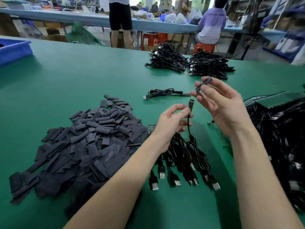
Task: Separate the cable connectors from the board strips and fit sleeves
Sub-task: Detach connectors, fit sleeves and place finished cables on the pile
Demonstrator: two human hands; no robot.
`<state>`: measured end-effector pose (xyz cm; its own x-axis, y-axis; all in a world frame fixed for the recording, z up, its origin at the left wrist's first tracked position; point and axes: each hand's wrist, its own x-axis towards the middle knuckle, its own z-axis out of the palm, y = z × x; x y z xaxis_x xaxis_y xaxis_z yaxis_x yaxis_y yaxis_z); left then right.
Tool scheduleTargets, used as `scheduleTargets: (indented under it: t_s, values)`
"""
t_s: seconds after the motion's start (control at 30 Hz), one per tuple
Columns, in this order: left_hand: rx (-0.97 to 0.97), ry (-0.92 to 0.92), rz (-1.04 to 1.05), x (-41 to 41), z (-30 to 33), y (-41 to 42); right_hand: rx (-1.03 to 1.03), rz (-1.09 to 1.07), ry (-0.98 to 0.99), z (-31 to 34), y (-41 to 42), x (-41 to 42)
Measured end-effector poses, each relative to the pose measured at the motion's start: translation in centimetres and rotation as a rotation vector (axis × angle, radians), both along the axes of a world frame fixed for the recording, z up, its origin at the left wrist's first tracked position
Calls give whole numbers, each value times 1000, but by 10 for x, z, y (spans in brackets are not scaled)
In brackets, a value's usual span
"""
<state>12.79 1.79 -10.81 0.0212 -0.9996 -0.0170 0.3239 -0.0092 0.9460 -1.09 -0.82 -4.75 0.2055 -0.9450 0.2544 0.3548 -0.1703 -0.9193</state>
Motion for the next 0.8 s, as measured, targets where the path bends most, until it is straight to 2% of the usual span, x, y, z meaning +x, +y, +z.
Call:
scheduleTargets:
  t_s: [0.13, 0.47, 0.8]
  values:
    - [15, 21, -26, 2, 2, 1, 27, -94, -21, -15, -4, -23]
    - [21, -9, -42, 3, 3, 2, 57, 8, -91, -35, -5, -13]
    - [9, 10, -85, 5, 0, -1, 20, 36, -47, -35, -4, -20]
